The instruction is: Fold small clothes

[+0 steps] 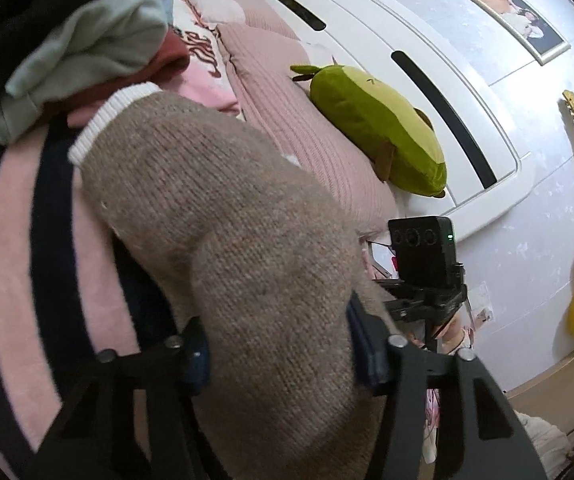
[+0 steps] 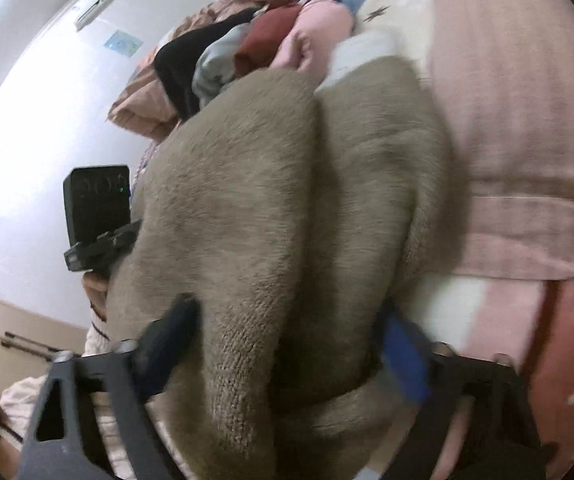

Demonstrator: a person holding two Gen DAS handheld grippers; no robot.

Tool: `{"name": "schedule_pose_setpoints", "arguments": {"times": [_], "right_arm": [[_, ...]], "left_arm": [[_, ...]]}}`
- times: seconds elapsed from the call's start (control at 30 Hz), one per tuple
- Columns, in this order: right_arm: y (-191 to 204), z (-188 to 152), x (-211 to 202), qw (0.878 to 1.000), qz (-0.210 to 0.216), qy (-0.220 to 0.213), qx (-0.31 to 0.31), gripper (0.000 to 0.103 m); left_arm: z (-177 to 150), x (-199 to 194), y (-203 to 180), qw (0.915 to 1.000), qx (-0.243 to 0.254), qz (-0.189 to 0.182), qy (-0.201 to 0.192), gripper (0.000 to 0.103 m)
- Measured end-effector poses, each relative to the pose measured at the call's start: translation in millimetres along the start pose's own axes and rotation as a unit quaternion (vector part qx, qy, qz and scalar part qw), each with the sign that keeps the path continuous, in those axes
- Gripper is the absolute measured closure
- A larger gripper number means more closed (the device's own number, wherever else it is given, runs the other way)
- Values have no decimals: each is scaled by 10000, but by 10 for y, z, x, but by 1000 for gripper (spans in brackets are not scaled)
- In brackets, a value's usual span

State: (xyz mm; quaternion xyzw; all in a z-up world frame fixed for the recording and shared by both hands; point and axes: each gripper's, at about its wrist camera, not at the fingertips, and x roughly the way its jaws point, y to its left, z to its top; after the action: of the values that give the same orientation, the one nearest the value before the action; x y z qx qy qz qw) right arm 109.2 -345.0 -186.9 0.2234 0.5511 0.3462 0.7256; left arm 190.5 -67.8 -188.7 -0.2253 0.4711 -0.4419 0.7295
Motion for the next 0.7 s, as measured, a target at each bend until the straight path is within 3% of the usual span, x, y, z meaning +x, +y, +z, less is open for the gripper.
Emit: {"name": "schedule_pose_setpoints", "arguments": {"times": [0.2, 0.33, 0.53, 0.7], "right_arm": [[368, 145, 365, 9996, 204, 0, -180, 31], [731, 318, 805, 9985, 411, 55, -367, 38], [1529, 736, 1815, 9927, 688, 479, -865, 39], [2268, 1044, 2785, 9838, 933, 952, -1196, 39]], "left_arm": [[10, -447, -24, 9992, 252, 291, -129, 58], [-23, -1034, 154, 9970, 256, 649, -336, 58], [-116, -2105, 651, 9891, 114, 1299, -687, 58], [-221, -2882, 1085, 9773, 61, 1881, -969, 58]]}}
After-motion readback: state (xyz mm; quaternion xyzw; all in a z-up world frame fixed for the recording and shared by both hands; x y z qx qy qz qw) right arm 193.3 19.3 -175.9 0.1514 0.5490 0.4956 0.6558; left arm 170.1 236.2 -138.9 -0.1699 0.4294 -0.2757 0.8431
